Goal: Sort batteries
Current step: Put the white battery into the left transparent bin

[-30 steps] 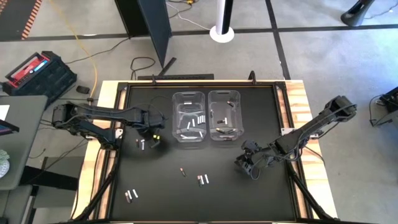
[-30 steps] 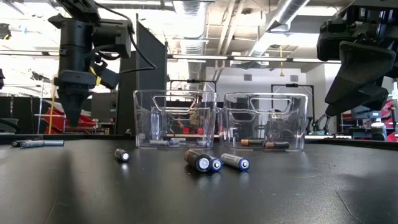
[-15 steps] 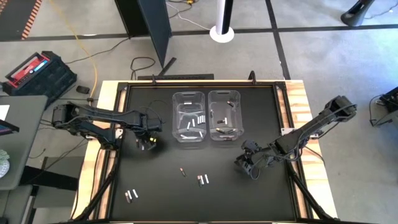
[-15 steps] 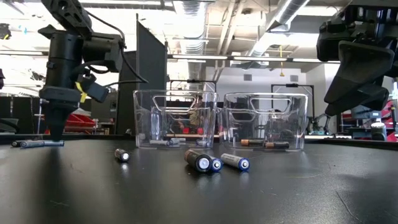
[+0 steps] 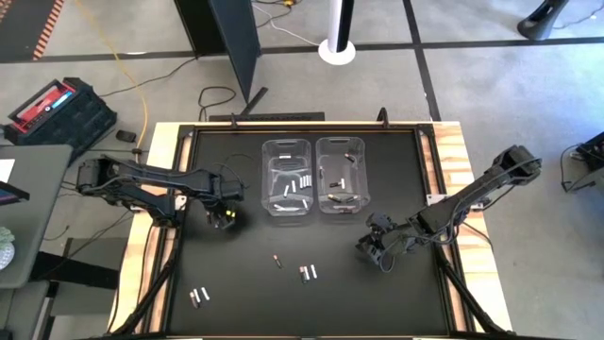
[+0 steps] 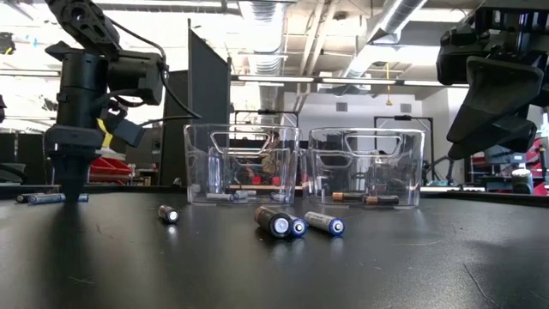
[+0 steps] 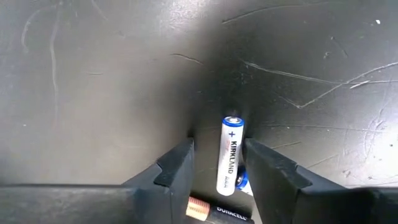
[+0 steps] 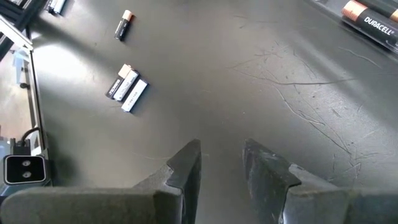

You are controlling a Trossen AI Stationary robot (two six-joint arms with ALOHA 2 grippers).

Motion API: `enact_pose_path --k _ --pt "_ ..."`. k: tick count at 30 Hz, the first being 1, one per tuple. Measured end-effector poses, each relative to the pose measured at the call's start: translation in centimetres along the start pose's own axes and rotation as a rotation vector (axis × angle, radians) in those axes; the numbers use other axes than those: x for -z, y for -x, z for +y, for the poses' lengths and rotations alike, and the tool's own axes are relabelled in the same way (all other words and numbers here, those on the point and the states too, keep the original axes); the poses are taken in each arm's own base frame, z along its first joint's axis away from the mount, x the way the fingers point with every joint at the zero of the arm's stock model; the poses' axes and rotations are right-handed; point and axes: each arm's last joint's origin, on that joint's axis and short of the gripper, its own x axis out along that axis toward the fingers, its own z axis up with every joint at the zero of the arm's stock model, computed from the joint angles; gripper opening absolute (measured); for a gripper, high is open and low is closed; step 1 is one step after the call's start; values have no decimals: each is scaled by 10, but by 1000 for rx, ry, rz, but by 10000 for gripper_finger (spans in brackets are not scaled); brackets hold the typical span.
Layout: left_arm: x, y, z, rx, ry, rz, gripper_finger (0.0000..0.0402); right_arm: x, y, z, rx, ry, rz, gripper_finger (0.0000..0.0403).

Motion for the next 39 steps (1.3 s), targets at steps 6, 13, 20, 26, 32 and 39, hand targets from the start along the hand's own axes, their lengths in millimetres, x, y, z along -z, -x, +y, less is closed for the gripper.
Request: enact_pose_path --k 6,13,20,26,32,39 --pt "0 0 0 6 -3 -4 97 0 0 0 1 1 0 137" --pt "-1 -1 -1 10 -3 -6 56 0 0 0 3 2 2 137" --pt "-1 -1 -1 8 -4 -6 37 0 0 0 4 3 2 137" --pt "-1 -1 -1 7 -3 -8 38 0 0 0 4 3 2 137" --pt "-7 6 -2 9 -1 -28 38 0 0 0 4 3 2 137" --pt "-24 26 -3 -11 9 -109 39 0 0 0 4 2 2 137"
